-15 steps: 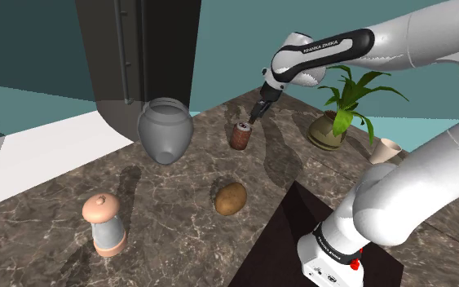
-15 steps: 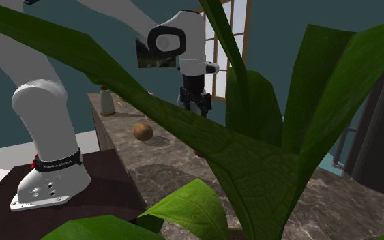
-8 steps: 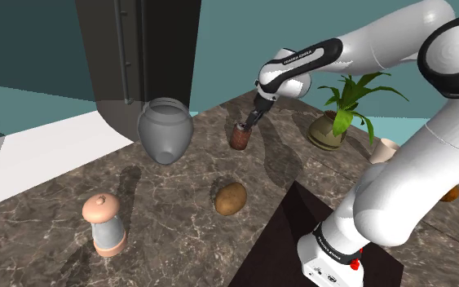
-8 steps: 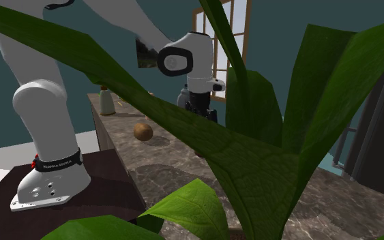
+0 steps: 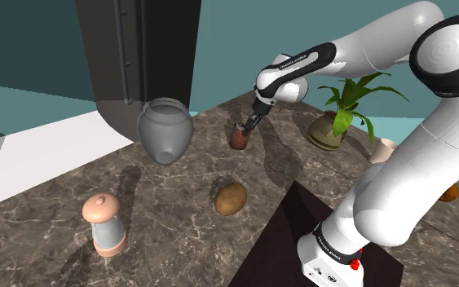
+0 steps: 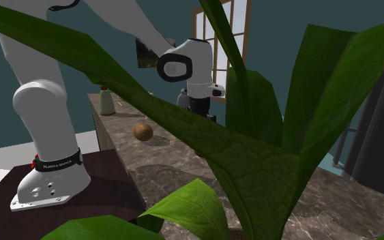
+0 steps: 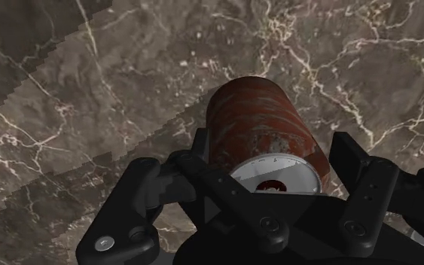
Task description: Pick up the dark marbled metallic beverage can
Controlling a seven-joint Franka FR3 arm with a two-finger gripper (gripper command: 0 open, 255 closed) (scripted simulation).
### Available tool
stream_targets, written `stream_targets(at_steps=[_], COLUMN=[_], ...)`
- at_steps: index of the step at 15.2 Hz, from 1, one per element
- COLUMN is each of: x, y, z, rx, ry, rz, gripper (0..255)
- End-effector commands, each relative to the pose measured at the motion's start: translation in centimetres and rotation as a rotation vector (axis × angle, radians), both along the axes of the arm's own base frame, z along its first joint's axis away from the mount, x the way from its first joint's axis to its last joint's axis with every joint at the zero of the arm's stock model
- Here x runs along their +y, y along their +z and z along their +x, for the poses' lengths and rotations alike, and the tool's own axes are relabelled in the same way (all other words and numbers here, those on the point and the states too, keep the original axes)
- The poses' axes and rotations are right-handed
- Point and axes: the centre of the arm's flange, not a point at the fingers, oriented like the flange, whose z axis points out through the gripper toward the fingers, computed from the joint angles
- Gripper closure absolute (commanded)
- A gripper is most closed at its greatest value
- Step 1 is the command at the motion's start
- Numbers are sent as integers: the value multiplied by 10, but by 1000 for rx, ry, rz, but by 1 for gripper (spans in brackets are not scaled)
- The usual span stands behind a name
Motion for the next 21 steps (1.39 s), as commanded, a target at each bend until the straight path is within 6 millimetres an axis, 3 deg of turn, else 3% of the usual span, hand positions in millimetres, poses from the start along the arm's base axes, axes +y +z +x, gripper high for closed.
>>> stream_targets(at_steps=[1,6,21], x=[0,0,0], y=[-1,-1,78], z=[0,0,0], rx=[2,2,2], ry=[0,0,0], rz=[0,0,0], gripper=[255,255,255])
